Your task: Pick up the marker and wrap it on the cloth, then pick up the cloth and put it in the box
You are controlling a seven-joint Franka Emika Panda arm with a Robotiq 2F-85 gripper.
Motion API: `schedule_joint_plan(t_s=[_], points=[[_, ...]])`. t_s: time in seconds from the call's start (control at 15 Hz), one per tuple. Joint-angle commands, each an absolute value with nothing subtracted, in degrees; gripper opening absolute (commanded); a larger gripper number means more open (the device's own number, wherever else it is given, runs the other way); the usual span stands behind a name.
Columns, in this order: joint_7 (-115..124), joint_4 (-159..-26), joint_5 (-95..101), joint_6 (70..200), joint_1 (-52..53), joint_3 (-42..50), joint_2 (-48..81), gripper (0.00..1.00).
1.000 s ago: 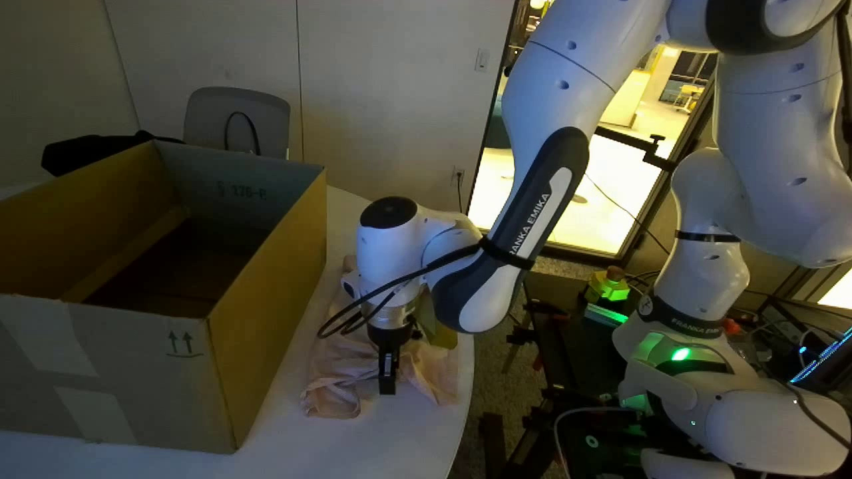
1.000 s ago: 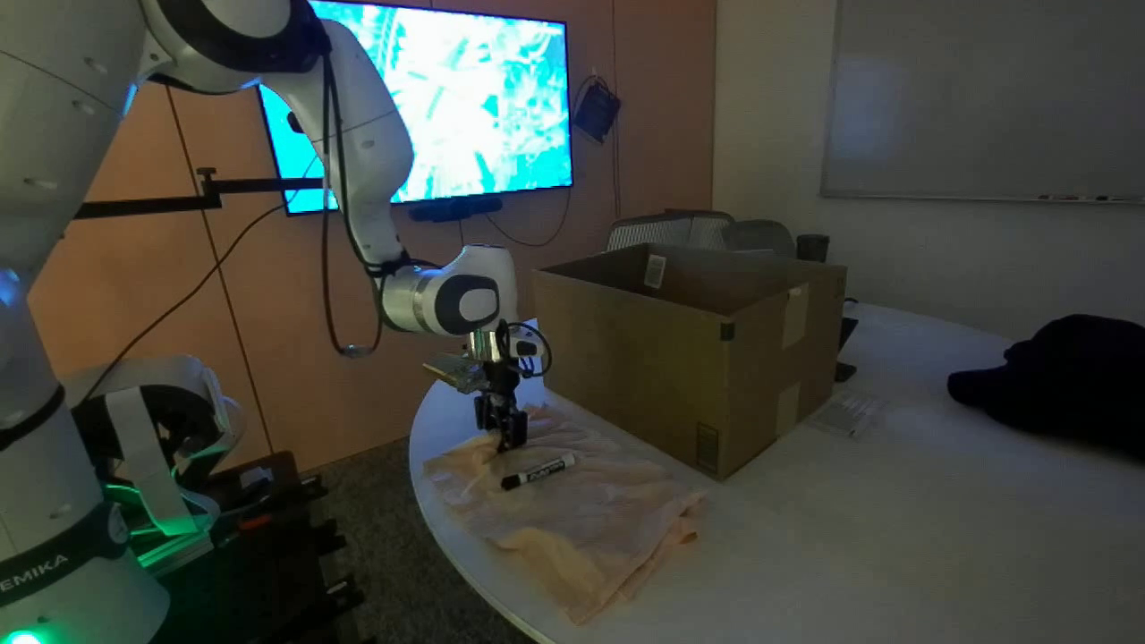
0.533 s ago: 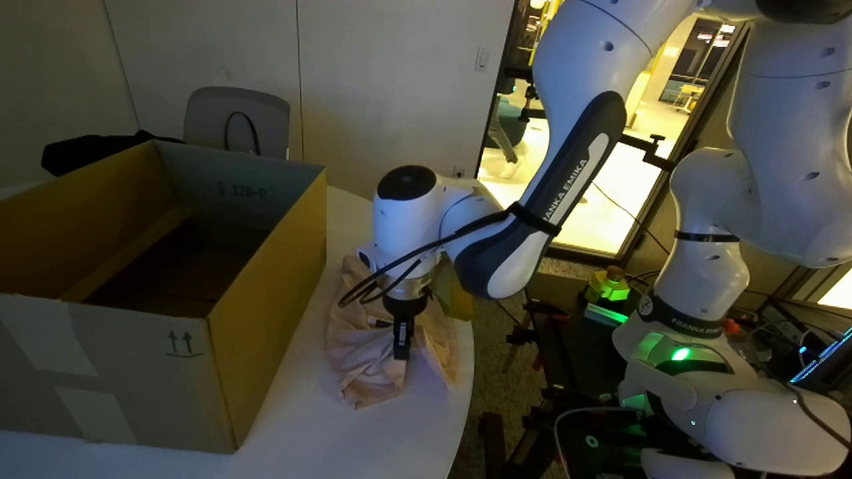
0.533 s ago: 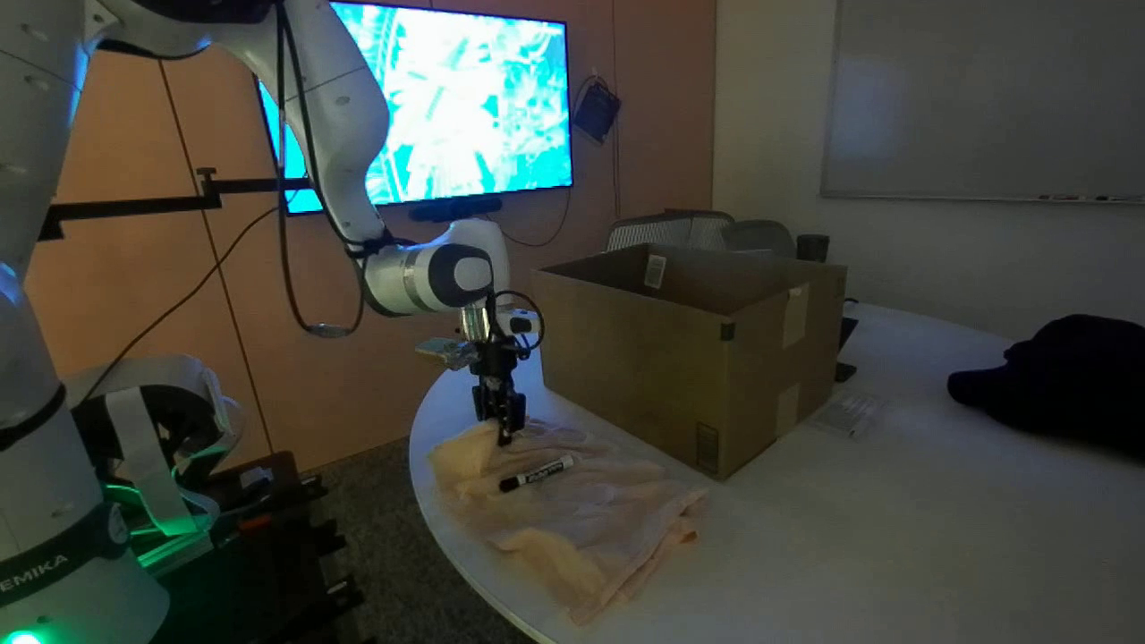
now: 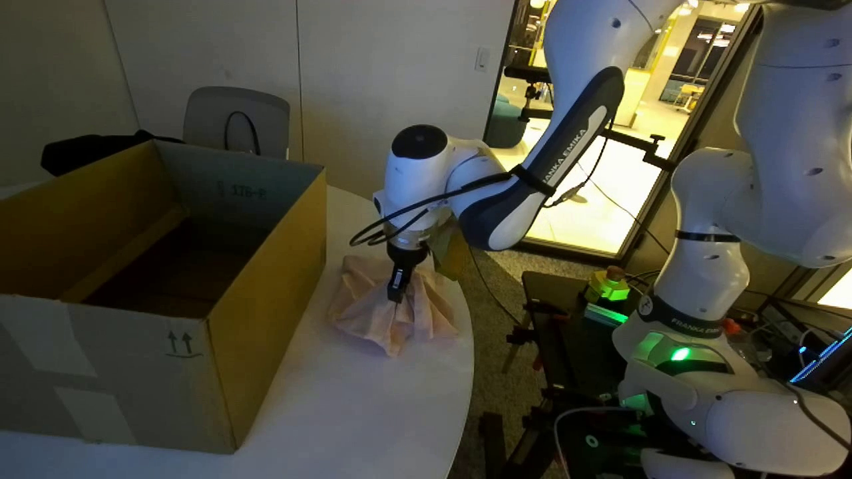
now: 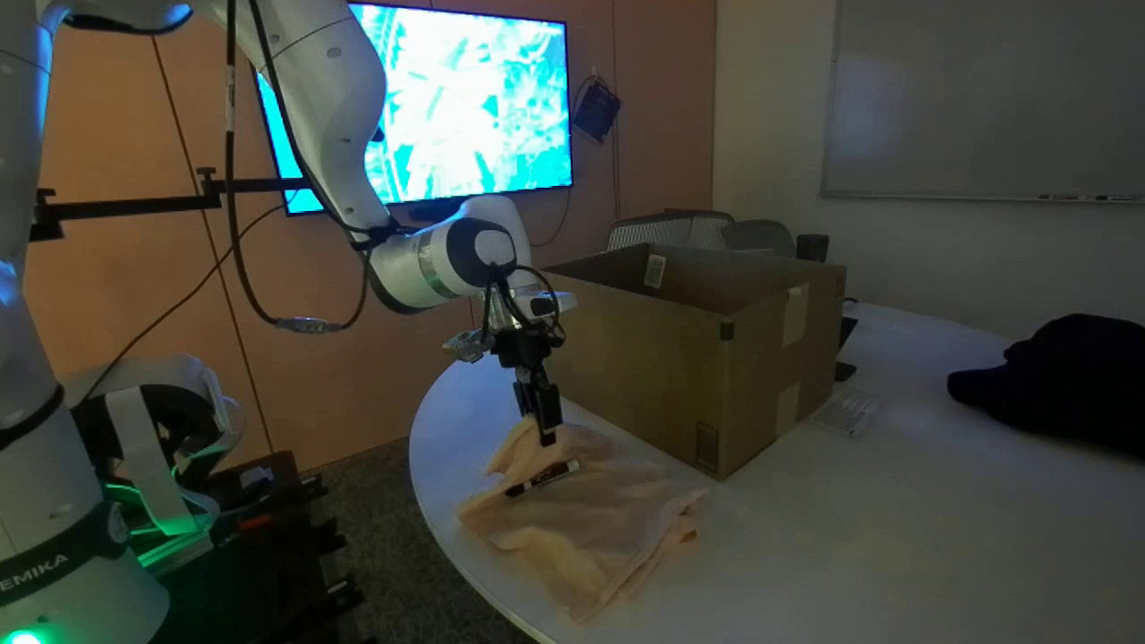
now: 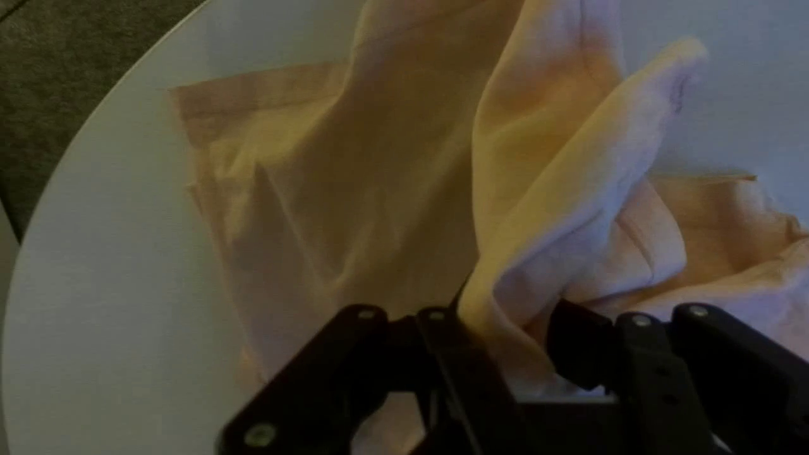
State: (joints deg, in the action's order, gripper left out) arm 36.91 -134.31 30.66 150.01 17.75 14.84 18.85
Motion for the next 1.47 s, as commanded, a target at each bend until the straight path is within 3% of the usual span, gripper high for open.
schedule_joint_plan(t_s=[0.0,0.47,0.53,0.73,1.13,1.4], points=[[40.5,-130.5,31.0,150.2,14.3,14.7,23.8,0.03],[38.0,-123.2,23.2,148.0,10.9,13.9,36.5,0.07],[37.8,-122.8,21.9,147.9,10.9,13.9,37.1,0.27],[36.8,-123.4,20.3,146.4,11.0,13.9,34.8,0.46],[29.4,-129.8,16.8,149.2,8.4,11.7,25.6,0.97],[25.7,-131.7,13.1,148.7,5.5,11.6,21.8,1.00]])
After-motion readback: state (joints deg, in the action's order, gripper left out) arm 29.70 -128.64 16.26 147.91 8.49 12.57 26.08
